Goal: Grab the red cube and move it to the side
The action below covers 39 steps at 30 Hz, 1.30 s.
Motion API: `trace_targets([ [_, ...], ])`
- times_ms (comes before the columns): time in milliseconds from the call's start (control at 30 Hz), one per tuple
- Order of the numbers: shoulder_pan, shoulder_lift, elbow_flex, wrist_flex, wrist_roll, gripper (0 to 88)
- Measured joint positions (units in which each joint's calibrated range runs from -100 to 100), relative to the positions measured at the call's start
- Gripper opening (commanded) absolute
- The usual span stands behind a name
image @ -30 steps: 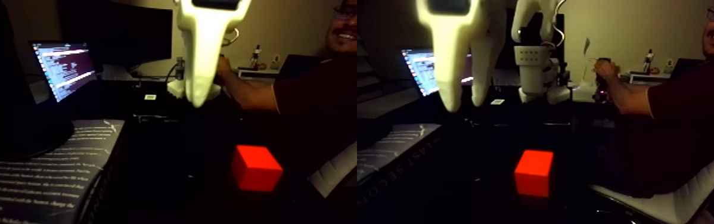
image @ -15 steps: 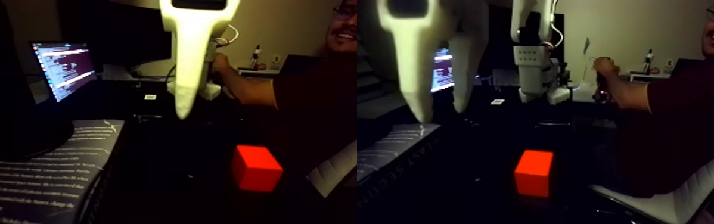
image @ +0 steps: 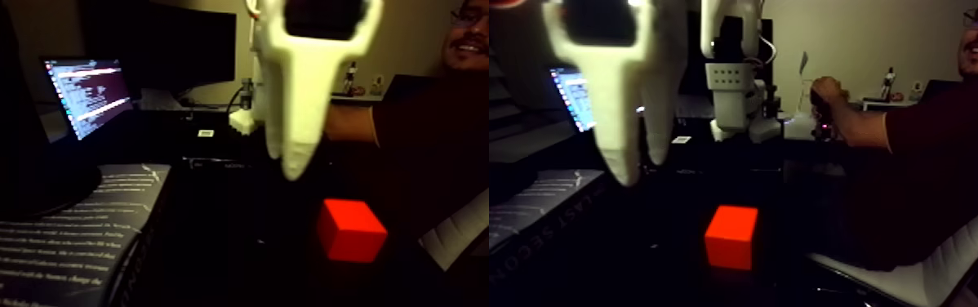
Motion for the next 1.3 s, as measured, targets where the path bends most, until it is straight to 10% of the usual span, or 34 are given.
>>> trace_targets([
  [1300,-8.42,10.52,-5.72,6.36,-6.66,27.0],
])
